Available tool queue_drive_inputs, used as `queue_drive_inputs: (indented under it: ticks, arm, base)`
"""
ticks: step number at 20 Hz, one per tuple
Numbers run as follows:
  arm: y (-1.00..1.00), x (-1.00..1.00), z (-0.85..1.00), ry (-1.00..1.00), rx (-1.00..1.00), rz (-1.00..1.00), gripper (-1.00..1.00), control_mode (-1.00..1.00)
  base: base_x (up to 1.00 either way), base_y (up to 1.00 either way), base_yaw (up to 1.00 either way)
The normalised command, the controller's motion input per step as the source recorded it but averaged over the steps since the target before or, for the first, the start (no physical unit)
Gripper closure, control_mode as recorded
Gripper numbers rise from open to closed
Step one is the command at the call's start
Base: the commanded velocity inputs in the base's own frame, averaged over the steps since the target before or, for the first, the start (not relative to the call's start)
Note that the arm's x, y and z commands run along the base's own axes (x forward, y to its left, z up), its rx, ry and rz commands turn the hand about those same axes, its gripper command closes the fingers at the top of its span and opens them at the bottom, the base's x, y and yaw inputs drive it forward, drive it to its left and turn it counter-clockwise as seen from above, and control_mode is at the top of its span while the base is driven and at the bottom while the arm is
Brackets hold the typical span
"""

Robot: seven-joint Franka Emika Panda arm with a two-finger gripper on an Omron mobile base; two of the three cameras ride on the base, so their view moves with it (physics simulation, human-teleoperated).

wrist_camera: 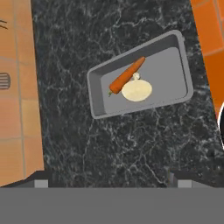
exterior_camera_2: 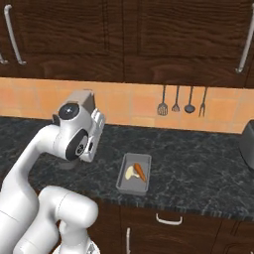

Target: Take the meat container that has the steak and place it on the second highest rack of the freezer. Then take the vegetable container that has the carrot and mushroom and place it on the highest rack of the freezer.

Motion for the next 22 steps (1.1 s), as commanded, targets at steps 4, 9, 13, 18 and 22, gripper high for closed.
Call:
queue_drive_inputs:
  ticks: [4, 9, 13, 18, 22]
  arm:
    - [0.00, 0.00, 0.00, 0.00, 0.00, 0.00, -1.00, 1.00]
    - [0.00, 0.00, 0.00, 0.00, 0.00, 0.00, -1.00, 1.00]
    - [0.00, 0.05, 0.00, 0.00, 0.00, 0.00, -1.00, -1.00]
    - [-0.49, 0.12, -0.02, 0.00, 0.00, 0.01, -1.00, -1.00]
    - [-1.00, 0.05, -0.19, 0.00, 0.01, 0.14, -1.00, -1.00]
  base:
    - [0.15, 0.00, 0.23]
    - [0.00, 0.00, 0.03]
    - [0.01, 0.00, 0.00]
    - [0.00, 0.00, 0.00]
    - [0.00, 0.00, 0.00]
